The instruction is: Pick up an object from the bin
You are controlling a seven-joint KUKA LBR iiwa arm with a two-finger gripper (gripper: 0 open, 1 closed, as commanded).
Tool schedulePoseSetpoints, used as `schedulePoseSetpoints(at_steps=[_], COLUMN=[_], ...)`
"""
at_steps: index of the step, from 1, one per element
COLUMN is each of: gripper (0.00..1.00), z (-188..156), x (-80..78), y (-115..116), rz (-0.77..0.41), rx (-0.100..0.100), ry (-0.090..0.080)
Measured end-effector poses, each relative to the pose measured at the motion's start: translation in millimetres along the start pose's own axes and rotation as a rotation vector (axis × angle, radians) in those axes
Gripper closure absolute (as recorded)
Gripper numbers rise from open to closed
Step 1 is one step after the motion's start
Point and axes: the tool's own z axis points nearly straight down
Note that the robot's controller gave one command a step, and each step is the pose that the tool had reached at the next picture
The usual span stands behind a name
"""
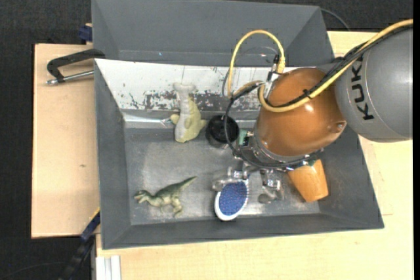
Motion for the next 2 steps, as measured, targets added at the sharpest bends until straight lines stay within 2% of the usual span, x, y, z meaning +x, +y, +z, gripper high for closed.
schedulePoseSetpoints(at_steps=[1,2], gripper=[0.00,0.00], z=[41.8,40.3], x=[-37.2,-39.3], y=[9.9,9.4], rz=[-0.381,-0.378], rx=[-0.003,-0.002], ry=[-0.001,-0.001])
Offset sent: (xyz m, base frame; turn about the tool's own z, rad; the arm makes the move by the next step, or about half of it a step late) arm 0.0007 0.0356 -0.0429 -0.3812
